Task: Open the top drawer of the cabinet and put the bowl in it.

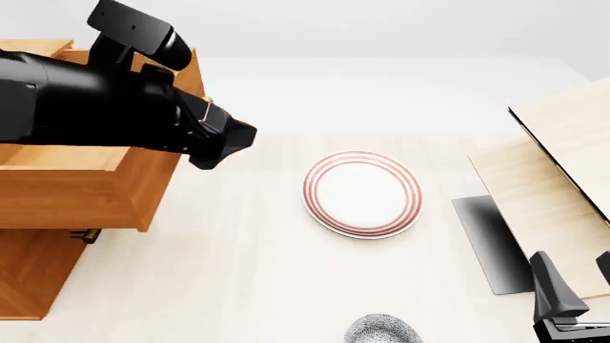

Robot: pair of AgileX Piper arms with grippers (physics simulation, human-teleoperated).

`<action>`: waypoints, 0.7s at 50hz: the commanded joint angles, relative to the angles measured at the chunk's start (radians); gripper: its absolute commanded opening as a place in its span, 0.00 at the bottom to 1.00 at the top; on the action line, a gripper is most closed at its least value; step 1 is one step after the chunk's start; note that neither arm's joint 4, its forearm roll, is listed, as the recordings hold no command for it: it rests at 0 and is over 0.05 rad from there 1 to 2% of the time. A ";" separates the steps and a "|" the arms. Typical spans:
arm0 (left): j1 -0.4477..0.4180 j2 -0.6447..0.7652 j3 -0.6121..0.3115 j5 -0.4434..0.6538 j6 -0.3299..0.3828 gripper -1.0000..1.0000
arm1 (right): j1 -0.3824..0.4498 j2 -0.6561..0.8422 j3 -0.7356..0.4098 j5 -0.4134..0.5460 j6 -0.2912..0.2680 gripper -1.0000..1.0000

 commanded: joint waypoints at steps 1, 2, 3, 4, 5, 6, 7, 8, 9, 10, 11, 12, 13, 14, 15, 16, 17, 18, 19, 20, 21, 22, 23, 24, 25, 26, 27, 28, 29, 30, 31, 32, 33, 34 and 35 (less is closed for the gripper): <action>-0.090 0.028 0.061 -0.067 -0.044 1.00 | 0.000 0.000 0.001 0.000 0.000 1.00; -0.089 0.027 0.070 -0.070 -0.035 1.00 | 0.000 0.000 0.001 0.000 0.000 1.00; -0.086 0.025 0.081 -0.073 -0.033 1.00 | 0.000 -0.001 0.001 0.000 0.000 1.00; -0.097 0.030 0.085 -0.083 -0.044 1.00 | 0.000 -0.001 0.001 0.000 0.000 1.00; -0.099 0.030 0.093 -0.088 -0.048 1.00 | 0.000 -0.001 0.001 0.000 0.000 1.00; -0.093 0.025 0.113 -0.093 -0.045 1.00 | 0.000 -0.001 0.001 0.000 0.000 1.00; -0.094 0.022 0.121 -0.099 -0.045 1.00 | 0.000 0.000 0.001 0.000 0.000 1.00; -0.096 0.020 0.128 -0.106 -0.047 1.00 | 0.000 0.000 0.001 0.000 0.000 1.00; -0.110 0.035 0.132 -0.120 -0.046 1.00 | 0.000 0.000 0.001 0.000 0.000 1.00; -0.124 0.054 0.130 -0.126 -0.053 1.00 | 0.000 0.000 0.001 0.000 0.000 1.00; -0.133 0.060 0.131 -0.137 -0.069 1.00 | 0.000 -0.001 0.001 0.000 0.000 1.00; -0.126 0.055 0.148 -0.142 -0.062 1.00 | 0.000 0.000 0.001 0.000 0.001 1.00; -0.126 0.053 0.159 -0.152 -0.064 1.00 | 0.000 -0.001 0.001 0.000 0.001 1.00; -0.126 0.053 0.159 -0.152 -0.064 1.00 | 0.000 -0.001 0.001 0.000 0.001 1.00; -0.133 0.040 0.162 -0.162 -0.114 1.00 | 0.000 -0.001 0.001 0.000 0.000 1.00; -0.138 0.051 0.162 -0.162 -0.101 1.00 | 0.000 -0.001 0.001 0.000 0.000 1.00; -0.138 0.053 0.168 -0.166 -0.102 1.00 | 0.000 0.000 0.001 0.000 0.000 1.00; -0.136 0.049 0.176 -0.169 -0.114 1.00 | 0.000 0.000 0.001 0.000 0.000 1.00; -0.149 0.067 0.173 -0.177 -0.115 1.00 | 0.000 -0.001 0.001 0.000 0.000 1.00; -0.155 0.076 0.172 -0.181 -0.118 1.00 | 0.000 0.000 0.001 0.000 0.000 1.00; -0.154 0.074 0.179 -0.186 -0.121 1.00 | 0.000 0.000 0.001 0.000 0.000 1.00; -0.158 0.074 0.180 -0.193 -0.127 1.00 | 0.000 -0.001 0.001 0.000 0.000 1.00; -0.161 0.079 0.181 -0.197 -0.128 1.00 | 0.000 0.000 0.001 0.000 0.000 1.00; -0.167 0.082 0.183 -0.205 -0.133 1.00 | 0.000 0.000 0.001 0.000 0.000 1.00; -0.168 0.084 0.187 -0.209 -0.132 1.00 | 0.000 -0.001 0.001 0.000 0.000 1.00; -0.170 0.088 0.190 -0.214 -0.133 1.00 | 0.000 0.000 0.001 0.000 0.000 1.00; -0.179 0.103 0.191 -0.223 -0.138 1.00 | 0.000 0.000 0.001 0.000 0.000 1.00; -0.181 0.108 0.195 -0.228 -0.145 1.00 | 0.000 0.000 0.001 0.000 0.000 1.00; -0.204 0.140 0.184 -0.242 -0.158 1.00 | 0.000 0.000 0.001 0.000 0.000 1.00; -0.204 0.140 0.184 -0.242 -0.159 1.00 | 0.000 0.000 0.001 0.000 0.000 1.00; -0.200 0.135 0.198 -0.254 -0.160 1.00 | 0.000 0.000 0.001 0.000 0.000 1.00; -0.204 0.134 0.206 -0.266 -0.154 1.00 | 0.000 0.000 0.001 0.000 0.000 1.00; -0.208 0.137 0.215 -0.278 -0.160 1.00 | 0.000 0.000 0.001 0.000 0.000 1.00; -0.226 0.153 0.216 -0.296 -0.179 1.00 | 0.000 -0.001 0.001 0.000 0.000 1.00; -0.237 0.172 0.213 -0.303 -0.185 1.00 | 0.000 0.000 0.001 0.000 0.000 1.00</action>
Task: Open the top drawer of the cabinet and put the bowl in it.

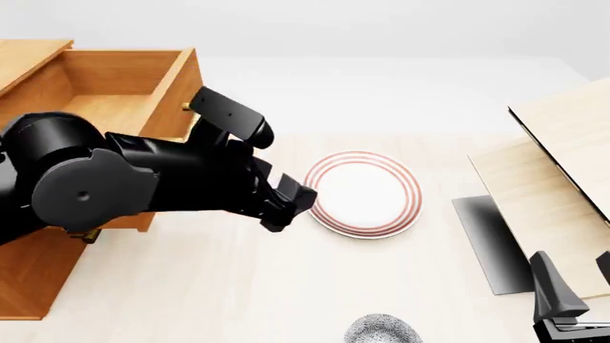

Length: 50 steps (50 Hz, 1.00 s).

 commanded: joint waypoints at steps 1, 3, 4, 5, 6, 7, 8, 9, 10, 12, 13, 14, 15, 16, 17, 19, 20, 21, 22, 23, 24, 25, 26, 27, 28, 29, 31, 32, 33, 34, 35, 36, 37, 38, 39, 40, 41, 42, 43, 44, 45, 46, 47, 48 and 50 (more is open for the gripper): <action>-0.075 0.084 0.035 -0.097 -0.055 1.00 | 0.000 0.000 0.001 0.000 0.000 1.00; -0.079 0.088 0.052 -0.122 -0.066 1.00 | 0.000 0.000 0.001 0.000 0.000 1.00; -0.087 0.100 0.051 -0.131 -0.068 1.00 | 0.000 -0.001 0.001 0.000 0.001 1.00; -0.090 0.105 0.063 -0.149 -0.076 1.00 | 0.000 -0.001 0.001 0.000 0.000 1.00; -0.092 0.109 0.070 -0.157 -0.078 1.00 | 0.000 -0.001 0.001 0.000 0.000 1.00; -0.103 0.127 0.076 -0.177 -0.087 1.00 | 0.000 -0.001 0.001 0.000 0.001 1.00; -0.110 0.141 0.079 -0.187 -0.094 1.00 | 0.000 0.000 0.001 0.000 0.000 1.00; -0.115 0.147 0.085 -0.198 -0.105 1.00 | 0.000 -0.001 0.001 0.000 0.000 1.00; -0.129 0.167 0.082 -0.209 -0.123 1.00 | 0.000 0.000 0.001 0.000 0.000 1.00; -0.136 0.176 0.089 -0.220 -0.143 1.00 | 0.000 -0.001 0.001 0.000 0.000 1.00; -0.131 0.167 0.098 -0.225 -0.135 1.00 | 0.000 -0.001 0.001 0.000 0.000 1.00; -0.130 0.167 0.102 -0.228 -0.133 1.00 | 0.000 -0.001 0.001 0.000 0.000 1.00; -0.131 0.166 0.105 -0.232 -0.138 1.00 | 0.000 -0.001 0.001 0.000 0.001 1.00; -0.136 0.175 0.102 -0.232 -0.137 1.00 | 0.000 0.000 0.001 0.000 0.000 1.00; -0.136 0.175 0.102 -0.232 -0.137 1.00 | 0.000 0.000 0.001 0.000 0.000 1.00; -0.135 0.177 0.108 -0.236 -0.149 1.00 | 0.000 -0.001 0.001 0.000 0.000 1.00; -0.126 0.169 0.121 -0.236 -0.146 1.00 | 0.000 0.000 0.001 0.000 0.000 1.00; -0.128 0.173 0.121 -0.238 -0.146 1.00 | 0.000 0.000 0.001 0.000 0.001 1.00; -0.136 0.178 0.124 -0.245 -0.157 1.00 | 0.000 -0.001 0.001 0.000 0.001 1.00; -0.133 0.177 0.131 -0.248 -0.154 1.00 | 0.000 -0.001 0.001 0.000 0.000 1.00; -0.136 0.189 0.131 -0.249 -0.156 1.00 | 0.000 -0.001 0.001 0.000 0.001 1.00; -0.138 0.195 0.139 -0.260 -0.171 1.00 | 0.000 -0.001 0.001 0.000 0.000 1.00; -0.138 0.195 0.139 -0.260 -0.171 1.00 | 0.000 -0.001 0.001 0.000 0.000 1.00; -0.149 0.219 0.135 -0.265 -0.174 1.00 | 0.000 0.000 0.001 0.000 0.000 1.00; -0.153 0.222 0.142 -0.276 -0.189 1.00 | 0.000 -0.001 0.001 0.000 0.000 1.00; -0.151 0.226 0.147 -0.277 -0.191 1.00 | 0.000 0.000 0.001 0.000 0.000 1.00; -0.162 0.249 0.142 -0.283 -0.197 1.00 | 0.000 -0.001 0.001 0.000 0.000 1.00; -0.159 0.248 0.153 -0.290 -0.206 1.00 | 0.000 -0.001 0.001 0.000 0.000 1.00; -0.164 0.253 0.156 -0.298 -0.216 1.00 | 0.000 0.000 0.001 0.000 0.000 1.00; -0.173 0.273 0.154 -0.305 -0.223 1.00 | 0.000 -0.001 0.001 0.000 0.001 1.00; -0.181 0.286 0.152 -0.311 -0.233 1.00 | 0.000 -0.001 0.001 0.000 0.000 1.00; -0.197 0.305 0.146 -0.320 -0.252 1.00 | 0.000 -0.001 0.001 0.000 0.001 1.00; -0.204 0.316 0.142 -0.321 -0.261 1.00 | 0.000 0.000 0.001 0.000 0.001 1.00; -0.201 0.312 0.148 -0.326 -0.258 1.00 | 0.000 0.000 0.001 0.000 0.000 1.00; -0.199 0.314 0.151 -0.328 -0.259 1.00 | 0.000 0.000 0.001 0.000 0.001 1.00; -0.203 0.319 0.148 -0.327 -0.260 1.00 | 0.000 -0.001 0.001 0.000 0.000 1.00; -0.207 0.322 0.146 -0.327 -0.265 1.00 | 0.000 0.000 0.001 0.000 0.000 1.00; -0.210 0.325 0.142 -0.326 -0.266 1.00 | 0.000 -0.001 0.001 0.000 0.001 1.00; -0.213 0.331 0.137 -0.325 -0.264 1.00 | 0.000 0.000 0.001 0.000 0.000 1.00; -0.220 0.339 0.133 -0.327 -0.275 1.00 | 0.000 0.000 0.001 0.000 0.000 1.00; -0.220 0.339 0.133 -0.327 -0.275 1.00 | 0.000 0.000 0.001 0.000 0.000 1.00; -0.225 0.349 0.130 -0.330 -0.281 1.00 | 0.000 -0.001 0.001 0.000 0.000 1.00; -0.226 0.353 0.129 -0.330 -0.282 1.00 | 0.000 -0.001 0.001 0.000 0.000 1.00; -0.232 0.358 0.125 -0.331 -0.286 1.00 | 0.000 0.000 0.001 0.000 0.000 1.00; -0.238 0.371 0.122 -0.334 -0.295 1.00 | 0.000 -0.001 0.001 0.000 0.001 1.00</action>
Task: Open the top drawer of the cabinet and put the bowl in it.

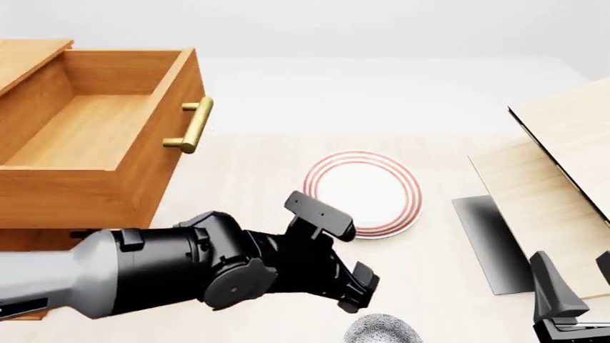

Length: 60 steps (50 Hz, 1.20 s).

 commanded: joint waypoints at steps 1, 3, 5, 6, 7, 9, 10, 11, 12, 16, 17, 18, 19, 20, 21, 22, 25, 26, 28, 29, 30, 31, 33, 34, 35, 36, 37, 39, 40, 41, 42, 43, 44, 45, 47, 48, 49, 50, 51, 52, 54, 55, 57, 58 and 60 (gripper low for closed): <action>-0.043 0.066 -0.010 -0.027 -0.047 1.00 | 0.000 0.000 0.001 0.000 0.000 1.00; -0.043 0.069 -0.006 -0.029 -0.052 1.00 | 0.000 -0.001 0.001 0.000 0.000 1.00; -0.046 0.082 -0.008 -0.035 -0.058 1.00 | 0.000 -0.001 0.001 0.000 0.000 1.00; -0.047 0.088 -0.004 -0.039 -0.062 1.00 | 0.000 -0.001 0.001 0.000 0.000 1.00; -0.049 0.092 -0.002 -0.045 -0.066 1.00 | 0.000 -0.001 0.001 0.000 0.000 1.00; -0.048 0.098 0.004 -0.051 -0.072 1.00 | 0.000 -0.001 0.001 0.000 0.000 1.00; -0.049 0.101 0.002 -0.051 -0.071 1.00 | 0.000 -0.001 0.001 0.000 0.000 1.00; -0.053 0.106 -0.003 -0.051 -0.074 1.00 | 0.000 -0.001 0.001 0.000 0.000 1.00; -0.053 0.112 -0.004 -0.051 -0.074 1.00 | 0.000 0.000 0.001 0.000 0.000 1.00; -0.055 0.127 0.010 -0.070 -0.088 1.00 | 0.000 -0.001 0.001 0.000 0.001 1.00; -0.053 0.131 0.014 -0.072 -0.090 1.00 | 0.000 -0.001 0.001 0.000 0.000 1.00; -0.056 0.132 0.017 -0.080 -0.097 1.00 | 0.000 -0.001 0.001 0.000 0.000 1.00; -0.059 0.139 0.016 -0.082 -0.099 1.00 | 0.000 -0.001 0.001 0.000 0.000 1.00; -0.059 0.145 0.016 -0.083 -0.100 1.00 | 0.000 -0.001 0.001 0.000 0.000 1.00; -0.059 0.145 0.023 -0.093 -0.107 1.00 | 0.000 -0.001 0.001 0.000 0.000 1.00; -0.059 0.148 0.023 -0.094 -0.107 1.00 | 0.000 -0.001 0.001 0.000 0.000 1.00; -0.072 0.174 0.009 -0.093 -0.117 1.00 | 0.000 -0.001 0.001 0.000 0.000 1.00; -0.073 0.175 0.010 -0.098 -0.119 1.00 | 0.000 -0.001 0.001 0.000 0.000 1.00; -0.080 0.183 0.006 -0.100 -0.125 1.00 | 0.000 0.000 0.001 0.000 0.000 1.00; -0.079 0.183 0.005 -0.098 -0.121 1.00 | 0.000 0.000 0.001 0.000 0.001 1.00; -0.081 0.186 0.001 -0.097 -0.121 1.00 | 0.000 -0.001 0.001 0.000 0.001 1.00; -0.080 0.186 0.005 -0.100 -0.125 1.00 | 0.000 0.000 0.001 0.000 0.000 1.00; -0.077 0.185 0.010 -0.104 -0.124 1.00 | 0.000 -0.001 0.001 0.000 0.000 1.00; -0.078 0.190 0.010 -0.105 -0.125 1.00 | 0.000 0.000 0.001 0.000 0.001 1.00; -0.078 0.191 0.012 -0.107 -0.129 1.00 | 0.000 -0.001 0.001 0.000 0.000 1.00; -0.079 0.190 0.013 -0.109 -0.129 1.00 | 0.000 -0.001 0.001 0.000 0.000 1.00; -0.082 0.198 0.008 -0.108 -0.129 1.00 | 0.000 -0.001 0.001 0.000 0.000 1.00; -0.085 0.209 0.009 -0.113 -0.139 1.00 | 0.000 0.000 0.001 0.000 0.000 1.00; -0.085 0.210 0.009 -0.115 -0.139 1.00 | 0.000 -0.001 0.001 0.000 0.000 1.00; -0.091 0.218 0.005 -0.116 -0.144 1.00 | 0.000 -0.001 0.001 0.000 0.000 1.00; -0.091 0.222 0.005 -0.117 -0.144 1.00 | 0.000 -0.001 0.001 0.000 0.000 1.00; -0.090 0.226 0.009 -0.120 -0.151 1.00 | 0.000 0.000 0.001 0.000 0.000 1.00; -0.092 0.226 0.009 -0.125 -0.153 1.00 | 0.000 0.000 0.001 0.000 0.000 1.00; -0.090 0.232 0.009 -0.123 -0.151 1.00 | 0.000 -0.001 0.001 0.000 0.000 1.00; -0.091 0.236 0.012 -0.129 -0.156 1.00 | 0.000 0.000 0.001 0.000 0.000 1.00; -0.090 0.239 0.014 -0.132 -0.156 1.00 | 0.000 -0.001 0.001 0.000 0.000 1.00; -0.091 0.242 0.014 -0.136 -0.159 1.00 | 0.000 -0.001 0.001 0.000 0.000 1.00; -0.096 0.253 0.012 -0.140 -0.166 1.00 | 0.000 -0.001 0.001 0.000 0.000 1.00; -0.099 0.259 0.011 -0.141 -0.168 1.00 | 0.000 0.000 0.001 0.000 0.000 1.00; -0.103 0.268 0.009 -0.145 -0.173 1.00 | 0.000 -0.001 0.001 0.000 0.000 1.00; -0.100 0.269 0.014 -0.147 -0.172 1.00 | 0.000 -0.001 0.001 0.000 0.000 1.00; -0.101 0.271 0.016 -0.149 -0.175 1.00 | 0.000 -0.001 0.001 0.000 0.001 1.00; -0.105 0.275 0.018 -0.152 -0.180 1.00 | 0.000 0.000 0.001 0.000 0.000 1.00; -0.102 0.277 0.020 -0.153 -0.180 1.00 | 0.000 0.000 0.001 0.000 0.000 1.00; -0.103 0.277 0.021 -0.155 -0.183 1.00 | 0.000 0.000 0.001 0.000 0.000 1.00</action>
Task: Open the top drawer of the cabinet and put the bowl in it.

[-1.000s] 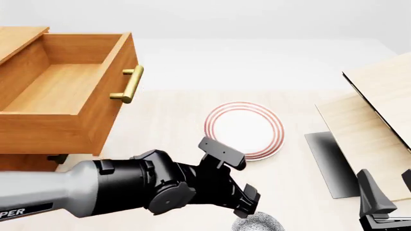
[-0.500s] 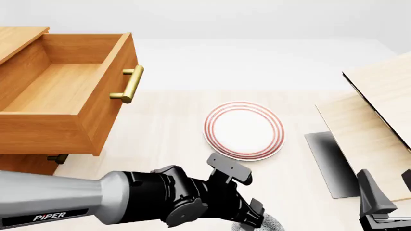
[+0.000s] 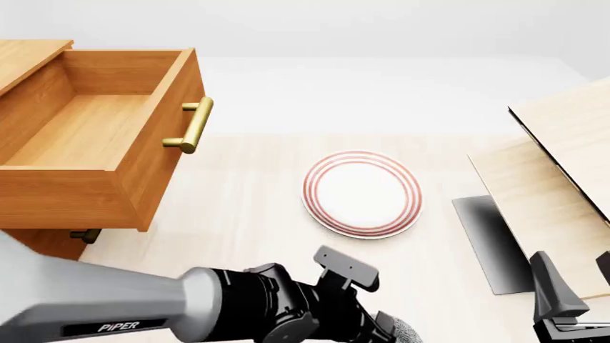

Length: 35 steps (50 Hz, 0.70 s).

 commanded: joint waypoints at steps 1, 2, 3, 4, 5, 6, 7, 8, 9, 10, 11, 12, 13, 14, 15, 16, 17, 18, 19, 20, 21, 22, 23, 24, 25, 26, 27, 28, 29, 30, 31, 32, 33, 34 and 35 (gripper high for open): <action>-0.009 0.027 0.010 -0.019 -0.018 1.00 | 0.000 0.000 0.001 0.000 0.000 1.00; -0.010 0.029 0.012 -0.021 -0.020 1.00 | 0.000 -0.001 0.001 0.000 0.000 1.00; -0.009 0.029 0.013 -0.022 -0.021 1.00 | 0.000 0.000 0.001 0.000 0.000 1.00; -0.010 0.030 0.012 -0.021 -0.020 1.00 | 0.000 -0.001 0.001 0.000 0.000 1.00; -0.012 0.039 0.010 -0.025 -0.023 1.00 | 0.000 -0.001 0.001 0.000 0.001 1.00; -0.015 0.045 0.010 -0.028 -0.026 1.00 | 0.000 0.000 0.001 0.000 0.000 1.00; -0.015 0.047 0.014 -0.033 -0.029 1.00 | 0.000 0.000 0.001 0.000 0.000 1.00; -0.017 0.053 0.011 -0.033 -0.030 1.00 | 0.000 0.000 0.001 0.000 0.001 1.00; -0.018 0.055 0.012 -0.036 -0.035 1.00 | 0.000 -0.001 0.001 0.000 0.000 1.00; -0.020 0.061 0.008 -0.035 -0.035 1.00 | 0.000 0.000 0.001 0.000 0.000 1.00; -0.020 0.063 0.009 -0.037 -0.036 1.00 | 0.000 0.000 0.001 0.000 0.000 1.00; -0.018 0.063 0.015 -0.042 -0.038 1.00 | 0.000 -0.001 0.001 0.000 0.000 1.00; -0.018 0.063 0.015 -0.042 -0.038 1.00 | 0.000 -0.001 0.001 0.000 0.000 1.00; -0.021 0.066 0.015 -0.045 -0.042 1.00 | 0.000 -0.001 0.001 0.000 0.000 1.00; -0.022 0.072 0.014 -0.046 -0.043 1.00 | 0.000 -0.001 0.001 0.000 0.001 1.00; -0.023 0.075 0.013 -0.047 -0.045 1.00 | 0.000 0.000 0.001 0.000 0.000 1.00; -0.025 0.075 0.013 -0.048 -0.048 1.00 | 0.000 0.000 0.001 0.000 0.000 1.00; -0.026 0.078 0.010 -0.048 -0.048 1.00 | 0.000 0.000 0.001 0.000 0.000 1.00; -0.025 0.080 0.013 -0.051 -0.050 1.00 | 0.000 0.000 0.001 0.000 0.000 1.00; -0.029 0.083 0.015 -0.055 -0.054 1.00 | 0.000 -0.001 0.001 0.000 0.000 1.00; -0.029 0.083 0.015 -0.055 -0.054 1.00 | 0.000 -0.001 0.001 0.000 0.000 1.00; -0.028 0.085 0.017 -0.058 -0.055 1.00 | 0.000 0.000 0.001 0.000 0.001 1.00; -0.033 0.093 0.014 -0.061 -0.060 1.00 | 0.000 -0.001 0.001 0.000 0.000 1.00; -0.033 0.094 0.015 -0.063 -0.061 1.00 | 0.000 0.000 0.001 0.000 0.000 1.00; -0.036 0.099 0.011 -0.063 -0.063 1.00 | 0.000 -0.001 0.001 0.000 0.001 1.00; -0.039 0.104 0.008 -0.062 -0.064 1.00 | 0.000 -0.001 0.001 0.000 0.000 1.00; -0.038 0.107 0.006 -0.063 -0.065 1.00 | 0.000 -0.001 0.001 0.000 0.000 1.00; -0.041 0.109 0.005 -0.064 -0.068 1.00 | 0.000 0.000 0.001 0.000 0.000 1.00; -0.042 0.110 0.006 -0.066 -0.070 1.00 | 0.000 0.000 0.001 0.000 0.000 1.00; -0.041 0.111 0.008 -0.068 -0.071 1.00 | 0.000 -0.001 0.001 0.000 0.001 1.00; -0.042 0.112 0.010 -0.071 -0.072 1.00 | 0.000 -0.001 0.001 0.000 0.000 1.00; -0.043 0.115 0.009 -0.071 -0.073 1.00 | 0.000 0.000 0.001 0.000 0.001 1.00; -0.042 0.113 0.011 -0.073 -0.075 1.00 | 0.000 -0.001 0.001 0.000 0.000 1.00; -0.045 0.114 0.008 -0.072 -0.076 1.00 | 0.000 0.000 0.001 0.000 0.000 1.00; -0.045 0.114 0.008 -0.073 -0.076 1.00 | 0.000 0.000 0.001 0.000 0.001 1.00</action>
